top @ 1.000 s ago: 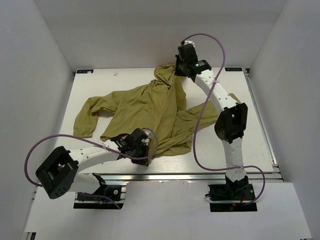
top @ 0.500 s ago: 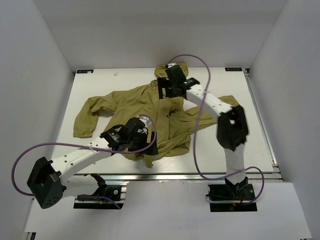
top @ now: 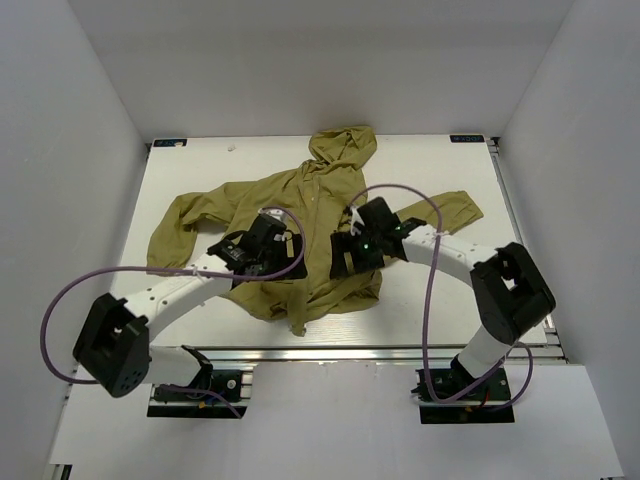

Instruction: Zip up the jacket

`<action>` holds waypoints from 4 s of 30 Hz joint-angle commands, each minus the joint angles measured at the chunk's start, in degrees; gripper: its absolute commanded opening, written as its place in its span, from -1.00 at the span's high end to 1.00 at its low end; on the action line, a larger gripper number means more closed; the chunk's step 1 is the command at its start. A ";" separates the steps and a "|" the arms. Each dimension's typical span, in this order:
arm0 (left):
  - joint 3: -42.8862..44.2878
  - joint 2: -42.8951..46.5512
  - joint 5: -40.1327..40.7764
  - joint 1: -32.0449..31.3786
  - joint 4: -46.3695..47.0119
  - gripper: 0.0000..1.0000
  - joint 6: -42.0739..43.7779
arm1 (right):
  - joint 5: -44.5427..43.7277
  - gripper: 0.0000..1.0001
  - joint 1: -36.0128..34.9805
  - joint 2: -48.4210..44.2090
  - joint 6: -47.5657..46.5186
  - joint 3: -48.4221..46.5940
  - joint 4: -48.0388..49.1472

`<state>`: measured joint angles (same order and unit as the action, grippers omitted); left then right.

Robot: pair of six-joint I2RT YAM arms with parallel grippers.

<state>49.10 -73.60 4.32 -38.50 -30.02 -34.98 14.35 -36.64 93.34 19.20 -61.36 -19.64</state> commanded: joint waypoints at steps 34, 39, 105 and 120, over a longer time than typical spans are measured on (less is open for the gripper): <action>-7.62 -2.78 -25.15 14.25 15.88 -0.96 2.90 | -5.04 -0.79 11.60 -20.56 -0.93 13.72 -7.87; -7.09 -2.86 -25.59 11.96 15.87 -0.96 3.69 | -1.09 -0.79 10.01 -22.41 0.40 21.10 -3.75; 34.71 -35.26 8.23 -9.74 -10.13 -0.96 3.53 | -15.76 -0.79 5.43 -39.73 6.56 28.31 -3.66; 43.80 -46.01 18.53 -12.92 -19.02 -0.71 0.27 | -11.19 -0.79 11.33 -40.25 3.74 32.45 -0.23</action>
<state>90.63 -120.18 18.59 -51.70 -46.81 -33.41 0.91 -25.93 53.82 24.21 -29.15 -22.31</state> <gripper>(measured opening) 0.865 0.894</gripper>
